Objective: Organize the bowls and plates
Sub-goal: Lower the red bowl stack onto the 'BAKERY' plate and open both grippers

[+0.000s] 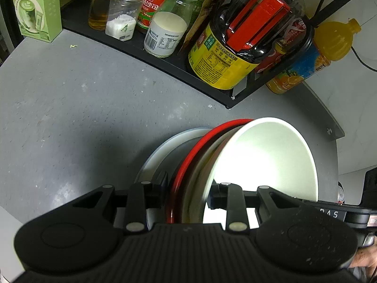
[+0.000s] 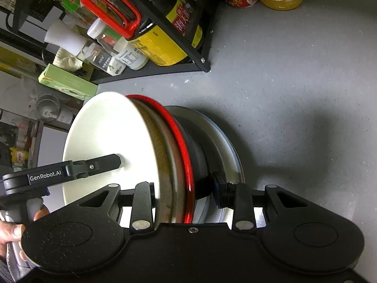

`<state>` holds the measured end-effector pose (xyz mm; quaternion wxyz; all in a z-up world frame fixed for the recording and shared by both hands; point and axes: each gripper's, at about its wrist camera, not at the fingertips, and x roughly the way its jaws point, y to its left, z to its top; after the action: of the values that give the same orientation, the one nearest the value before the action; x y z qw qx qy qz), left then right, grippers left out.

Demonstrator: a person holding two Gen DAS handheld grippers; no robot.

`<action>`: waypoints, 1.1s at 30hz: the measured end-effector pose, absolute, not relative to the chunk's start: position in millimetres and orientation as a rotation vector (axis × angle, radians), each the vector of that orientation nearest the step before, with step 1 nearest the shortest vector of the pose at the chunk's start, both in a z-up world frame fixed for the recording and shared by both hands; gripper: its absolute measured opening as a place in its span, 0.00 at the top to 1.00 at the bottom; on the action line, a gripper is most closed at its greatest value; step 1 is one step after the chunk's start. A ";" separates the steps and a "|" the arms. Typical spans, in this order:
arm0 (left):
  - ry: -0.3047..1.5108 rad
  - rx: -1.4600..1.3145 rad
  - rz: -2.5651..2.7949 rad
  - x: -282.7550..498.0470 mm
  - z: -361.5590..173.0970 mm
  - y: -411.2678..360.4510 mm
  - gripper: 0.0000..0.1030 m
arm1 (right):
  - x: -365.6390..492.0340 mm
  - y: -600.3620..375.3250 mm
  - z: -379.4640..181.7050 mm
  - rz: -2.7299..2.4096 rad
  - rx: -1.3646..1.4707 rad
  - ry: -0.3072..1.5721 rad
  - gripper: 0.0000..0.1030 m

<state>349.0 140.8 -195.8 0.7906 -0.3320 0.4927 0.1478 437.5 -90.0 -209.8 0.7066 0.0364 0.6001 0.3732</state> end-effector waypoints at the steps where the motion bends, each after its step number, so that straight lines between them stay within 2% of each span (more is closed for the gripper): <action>1: 1.064 -0.713 0.317 349.4 -196.5 140.8 0.71 | 436.9 -90.2 -210.2 0.826 0.083 1.333 0.68; 9: 1.071 -0.678 0.325 354.9 -195.2 137.7 0.70 | 432.4 -89.1 -206.1 0.809 0.072 1.306 0.66; 14: 1.058 -0.610 0.336 356.1 -182.4 132.4 0.63 | 427.1 -88.7 -195.3 0.809 0.052 1.239 0.60; 18: 1.047 -0.566 0.363 353.3 -172.9 130.8 0.45 | 427.5 -91.6 -184.8 0.818 0.066 1.193 0.57; 22: 1.035 -0.542 0.378 350.9 -165.0 128.8 0.24 | 425.2 -92.9 -178.2 0.814 0.051 1.151 0.49; 28: 1.001 -0.501 0.403 344.7 -147.3 123.7 0.13 | 414.3 -95.2 -165.8 0.795 0.014 1.080 0.37; 31: 0.982 -0.476 0.415 338.4 -138.6 121.2 0.09 | 407.5 -100.5 -158.3 0.776 0.019 1.044 0.19; 33: 0.978 -0.462 0.421 334.9 -134.5 119.9 0.08 | 402.6 -104.2 -153.3 0.761 0.019 1.016 0.17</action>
<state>334.9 119.9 -134.5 0.8363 -0.2182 0.4621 0.1987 402.6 -104.2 -153.3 0.8053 0.0090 0.4745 0.3553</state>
